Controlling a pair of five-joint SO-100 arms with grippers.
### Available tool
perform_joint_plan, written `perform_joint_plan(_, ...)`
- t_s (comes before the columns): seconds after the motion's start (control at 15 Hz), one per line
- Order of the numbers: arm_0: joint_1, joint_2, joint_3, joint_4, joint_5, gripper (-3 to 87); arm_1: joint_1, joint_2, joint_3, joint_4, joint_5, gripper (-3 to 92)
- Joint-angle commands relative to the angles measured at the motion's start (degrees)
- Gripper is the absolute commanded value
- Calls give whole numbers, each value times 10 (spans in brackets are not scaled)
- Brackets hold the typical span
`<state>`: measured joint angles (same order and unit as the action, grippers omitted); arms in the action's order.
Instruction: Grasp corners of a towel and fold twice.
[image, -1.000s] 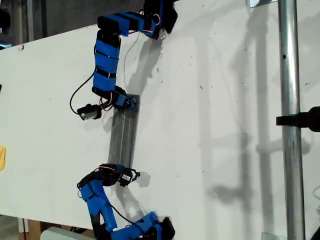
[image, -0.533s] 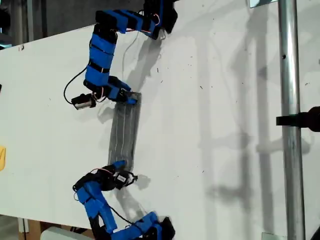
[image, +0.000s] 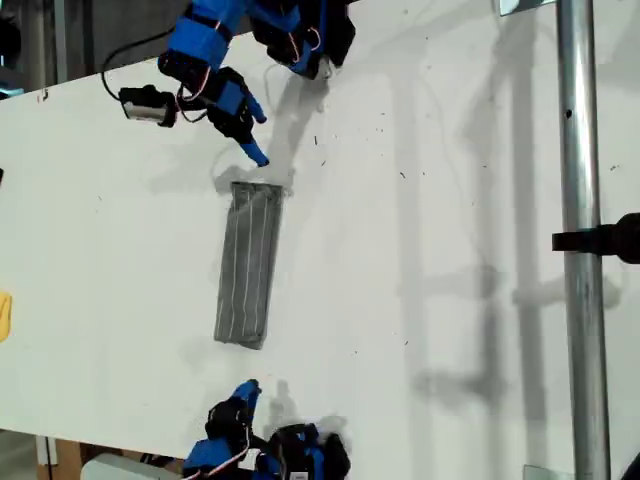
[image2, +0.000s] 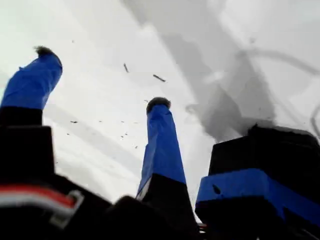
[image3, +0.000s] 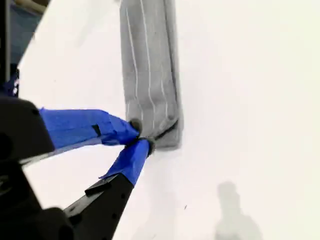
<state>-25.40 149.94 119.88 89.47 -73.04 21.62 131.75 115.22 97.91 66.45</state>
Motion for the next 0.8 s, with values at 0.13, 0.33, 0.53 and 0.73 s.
perform_joint_plan(0.13, 206, 395, 374, -150, -127, -18, -260, 178, 118, 38, 358, 383)
perform_joint_plan(0.33, 243, 491, 490, -151, -124, -25, -258, 221, 199, -48, 361, 438)
perform_joint_plan(0.53, 242, 491, 569, -203, -102, -25, -79, 142, 262, -198, 205, 430)
perform_joint_plan(0.73, 230, 491, 589, -192, -93, -25, 33, -80, 177, -317, 92, 435)
